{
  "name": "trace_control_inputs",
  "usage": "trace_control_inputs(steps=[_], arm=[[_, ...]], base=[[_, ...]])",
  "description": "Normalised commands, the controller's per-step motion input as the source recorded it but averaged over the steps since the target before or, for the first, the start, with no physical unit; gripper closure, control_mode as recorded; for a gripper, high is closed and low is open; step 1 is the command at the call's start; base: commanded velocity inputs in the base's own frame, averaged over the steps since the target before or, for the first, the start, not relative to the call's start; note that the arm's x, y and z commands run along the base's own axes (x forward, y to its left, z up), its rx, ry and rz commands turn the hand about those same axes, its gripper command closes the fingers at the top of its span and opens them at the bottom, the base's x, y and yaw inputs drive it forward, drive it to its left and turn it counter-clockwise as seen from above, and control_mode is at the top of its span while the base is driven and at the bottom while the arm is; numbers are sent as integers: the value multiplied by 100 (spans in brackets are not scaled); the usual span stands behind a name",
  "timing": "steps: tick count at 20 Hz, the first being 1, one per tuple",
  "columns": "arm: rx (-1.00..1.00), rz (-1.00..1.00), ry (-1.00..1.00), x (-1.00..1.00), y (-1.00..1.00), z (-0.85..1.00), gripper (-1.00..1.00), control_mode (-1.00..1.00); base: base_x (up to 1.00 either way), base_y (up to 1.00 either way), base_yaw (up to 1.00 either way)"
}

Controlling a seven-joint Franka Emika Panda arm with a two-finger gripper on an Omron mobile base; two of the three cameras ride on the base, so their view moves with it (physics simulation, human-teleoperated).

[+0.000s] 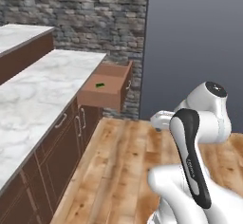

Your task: Restock the sink supplies by placing the sponge and soap dispenser on the counter and next to the sink. Make sure the soap dispenser is upright.

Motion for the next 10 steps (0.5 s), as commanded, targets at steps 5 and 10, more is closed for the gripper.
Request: trace_control_inputs(steps=[5, 10], arm=[[0, 0, 0, 0, 0, 0, -100, 100], [0, 0, 0, 0, 0, 0, -100, 100]], base=[[100, -10, 18], [100, -32, 32]])
